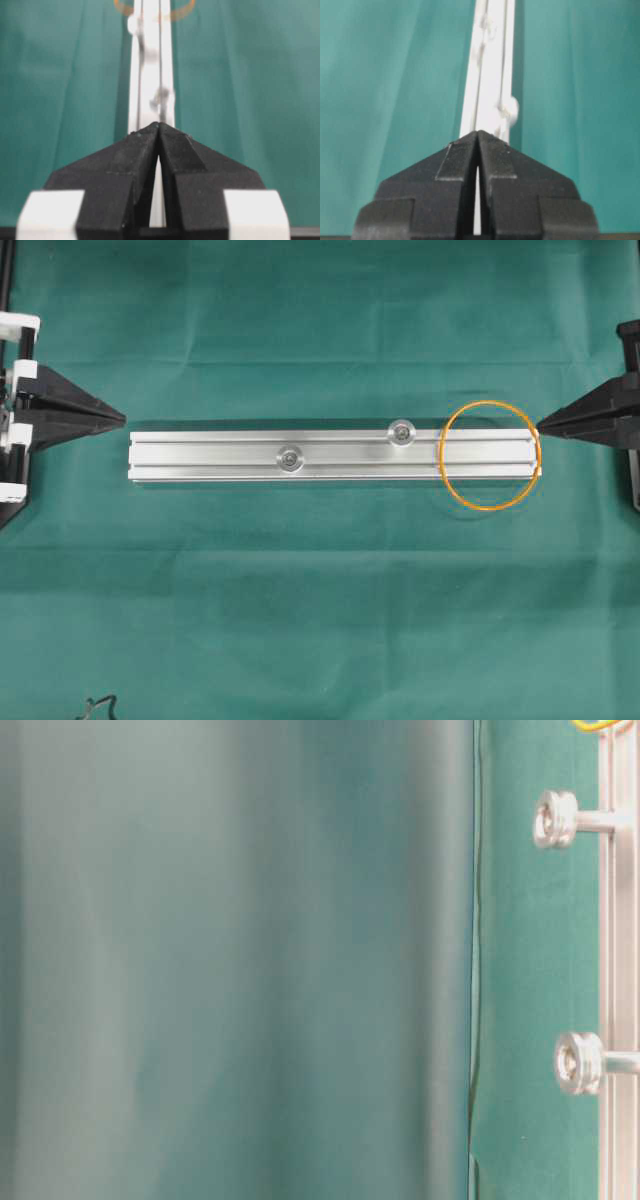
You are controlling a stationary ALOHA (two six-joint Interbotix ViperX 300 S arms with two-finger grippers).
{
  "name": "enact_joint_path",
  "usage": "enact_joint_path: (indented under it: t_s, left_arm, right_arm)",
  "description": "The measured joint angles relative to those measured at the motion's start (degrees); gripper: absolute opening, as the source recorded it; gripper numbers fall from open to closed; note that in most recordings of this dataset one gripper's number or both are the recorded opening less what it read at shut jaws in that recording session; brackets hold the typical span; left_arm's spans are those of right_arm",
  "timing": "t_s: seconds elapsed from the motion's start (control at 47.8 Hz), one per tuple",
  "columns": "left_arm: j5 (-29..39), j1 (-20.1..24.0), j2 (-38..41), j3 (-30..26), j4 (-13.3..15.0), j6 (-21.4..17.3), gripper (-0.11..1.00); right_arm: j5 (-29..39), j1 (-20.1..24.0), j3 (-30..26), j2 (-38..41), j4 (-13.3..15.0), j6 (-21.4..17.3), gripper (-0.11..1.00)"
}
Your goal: Hook the rubber onto the shaft.
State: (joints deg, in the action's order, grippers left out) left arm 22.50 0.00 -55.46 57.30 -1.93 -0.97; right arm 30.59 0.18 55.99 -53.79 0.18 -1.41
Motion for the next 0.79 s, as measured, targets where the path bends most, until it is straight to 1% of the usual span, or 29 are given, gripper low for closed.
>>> enact_joint_path:
  t_s: [0.105,0.23,0.627,0.753,0.794]
  left_arm:
    - [4.39,0.00,0.09,-0.97,0.00,0.00,0.00]
    - [6.77,0.00,0.09,-1.32,0.00,0.26,0.00]
    - [7.03,0.09,0.09,-1.41,0.00,0.09,0.00]
    - [7.03,0.00,0.09,-1.32,0.00,0.09,0.00]
    - [7.03,0.00,0.09,-1.41,0.00,0.26,0.00]
  right_arm:
    - [5.01,0.00,-0.70,0.97,0.00,0.09,0.03]
    - [7.47,0.00,-1.23,1.41,0.00,0.00,0.03]
    - [8.88,0.00,-1.85,1.58,0.00,0.00,0.03]
    - [12.92,0.00,-2.55,2.20,0.00,-0.44,0.03]
    - [15.21,0.00,-2.90,2.64,0.00,-0.97,0.03]
